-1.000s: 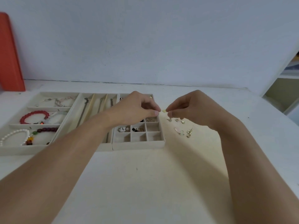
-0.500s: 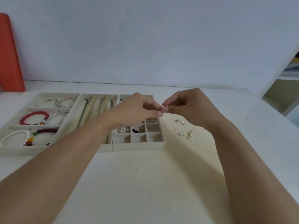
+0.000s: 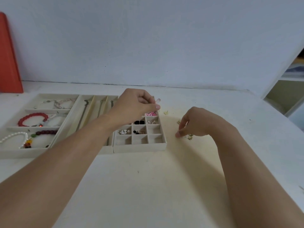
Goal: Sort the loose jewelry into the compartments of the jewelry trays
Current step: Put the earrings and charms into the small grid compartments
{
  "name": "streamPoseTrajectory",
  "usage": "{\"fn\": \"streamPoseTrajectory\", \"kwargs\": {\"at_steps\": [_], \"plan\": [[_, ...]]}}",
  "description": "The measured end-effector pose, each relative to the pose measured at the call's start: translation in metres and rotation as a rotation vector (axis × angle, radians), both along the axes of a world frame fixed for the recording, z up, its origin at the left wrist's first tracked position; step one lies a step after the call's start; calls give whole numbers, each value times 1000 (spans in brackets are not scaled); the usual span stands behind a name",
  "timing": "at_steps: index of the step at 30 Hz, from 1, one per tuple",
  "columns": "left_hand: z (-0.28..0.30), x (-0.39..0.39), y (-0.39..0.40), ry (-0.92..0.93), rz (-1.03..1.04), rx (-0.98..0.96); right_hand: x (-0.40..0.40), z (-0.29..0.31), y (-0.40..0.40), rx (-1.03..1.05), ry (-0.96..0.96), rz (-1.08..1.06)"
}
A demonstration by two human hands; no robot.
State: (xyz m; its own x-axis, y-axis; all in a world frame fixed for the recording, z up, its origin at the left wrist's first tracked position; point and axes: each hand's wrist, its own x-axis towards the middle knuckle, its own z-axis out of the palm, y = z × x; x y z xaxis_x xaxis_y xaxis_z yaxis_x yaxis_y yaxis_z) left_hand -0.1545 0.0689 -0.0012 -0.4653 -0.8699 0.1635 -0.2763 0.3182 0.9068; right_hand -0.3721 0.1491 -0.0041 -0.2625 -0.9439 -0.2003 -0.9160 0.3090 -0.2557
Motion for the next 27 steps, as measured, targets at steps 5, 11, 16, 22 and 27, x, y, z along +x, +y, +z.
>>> {"fn": "streamPoseTrajectory", "kwargs": {"at_steps": [5,11,16,22,27], "plan": [[5,2,2,36,22,-3,2,-2,-1,26,3,31],[11,6,6,-23,-22,24,11,8,2,-187,-301,101],[10,8,2,-72,-34,-31,22,15,6,-304,-543,147],[8,7,-1,-190,-88,-55,27,20,9,-315,-669,133],[5,7,-2,-240,-157,-50,27,22,11,-380,-741,152]]}}
